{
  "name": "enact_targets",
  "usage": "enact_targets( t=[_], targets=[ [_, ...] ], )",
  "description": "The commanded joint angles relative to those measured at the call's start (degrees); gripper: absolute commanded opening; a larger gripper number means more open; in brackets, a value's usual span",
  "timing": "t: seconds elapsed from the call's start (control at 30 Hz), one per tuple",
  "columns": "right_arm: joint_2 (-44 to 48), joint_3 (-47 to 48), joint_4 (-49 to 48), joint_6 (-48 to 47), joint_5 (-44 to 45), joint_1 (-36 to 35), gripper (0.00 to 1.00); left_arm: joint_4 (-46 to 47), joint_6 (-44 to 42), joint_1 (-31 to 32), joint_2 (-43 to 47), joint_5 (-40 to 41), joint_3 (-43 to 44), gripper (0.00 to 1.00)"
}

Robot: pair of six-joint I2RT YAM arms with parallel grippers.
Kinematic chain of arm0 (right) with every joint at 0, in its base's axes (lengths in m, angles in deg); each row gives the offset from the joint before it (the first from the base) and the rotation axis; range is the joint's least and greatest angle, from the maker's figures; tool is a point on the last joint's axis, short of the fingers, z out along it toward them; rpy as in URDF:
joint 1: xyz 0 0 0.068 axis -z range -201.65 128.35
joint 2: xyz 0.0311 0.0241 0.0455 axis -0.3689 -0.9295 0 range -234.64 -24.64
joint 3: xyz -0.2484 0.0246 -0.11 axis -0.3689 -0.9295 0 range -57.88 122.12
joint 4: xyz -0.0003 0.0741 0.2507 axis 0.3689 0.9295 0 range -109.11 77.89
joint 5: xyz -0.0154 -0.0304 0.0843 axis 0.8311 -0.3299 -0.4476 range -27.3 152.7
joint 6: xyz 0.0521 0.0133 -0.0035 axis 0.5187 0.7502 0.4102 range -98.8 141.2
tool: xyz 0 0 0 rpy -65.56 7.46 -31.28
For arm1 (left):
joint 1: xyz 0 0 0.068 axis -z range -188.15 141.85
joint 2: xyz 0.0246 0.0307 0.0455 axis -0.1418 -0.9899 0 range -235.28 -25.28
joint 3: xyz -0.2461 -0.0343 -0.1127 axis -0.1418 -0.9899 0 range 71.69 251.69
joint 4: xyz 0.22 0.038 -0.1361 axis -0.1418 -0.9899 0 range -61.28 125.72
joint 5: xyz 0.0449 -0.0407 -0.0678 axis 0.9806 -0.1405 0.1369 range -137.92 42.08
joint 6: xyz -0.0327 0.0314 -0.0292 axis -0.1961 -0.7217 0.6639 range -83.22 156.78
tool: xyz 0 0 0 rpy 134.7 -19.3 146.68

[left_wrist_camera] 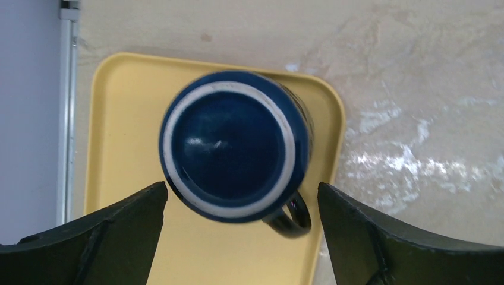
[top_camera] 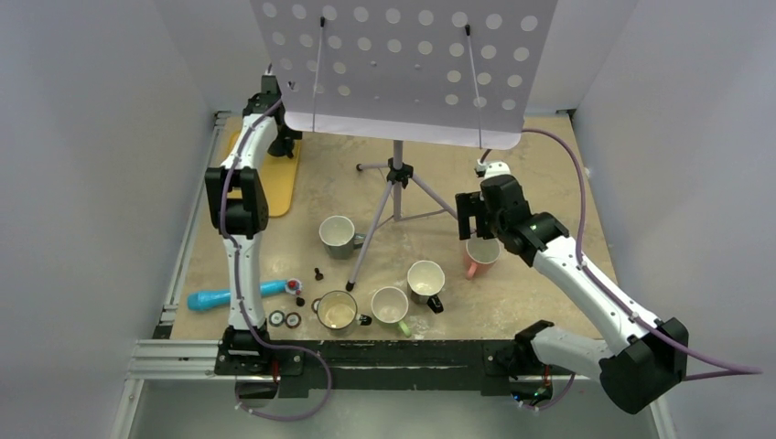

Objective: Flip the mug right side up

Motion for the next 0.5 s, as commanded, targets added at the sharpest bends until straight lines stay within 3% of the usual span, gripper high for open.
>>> enact_targets(
  t=[0.0,0.3,0.47],
  targets=[
    [0.41,-0.12,-3.83,-2.74,-1.10,-0.24,0.97,-2.33,-1.05,-0.09,-2.77,9.94,6.63,1.00],
    [0.67,0.30,-5.10,-4.12,-3.33,-0.36,0.97,-4.90,-0.41,-3.23,4.35,-0.50,-5.10,0.99],
    [0.57,-0.63,-6.14,-4.19,-4.13,-0.42,0.97,-4.52,-0.47,-4.43,6.42,-4.81,-8.13,0.70]
  ],
)
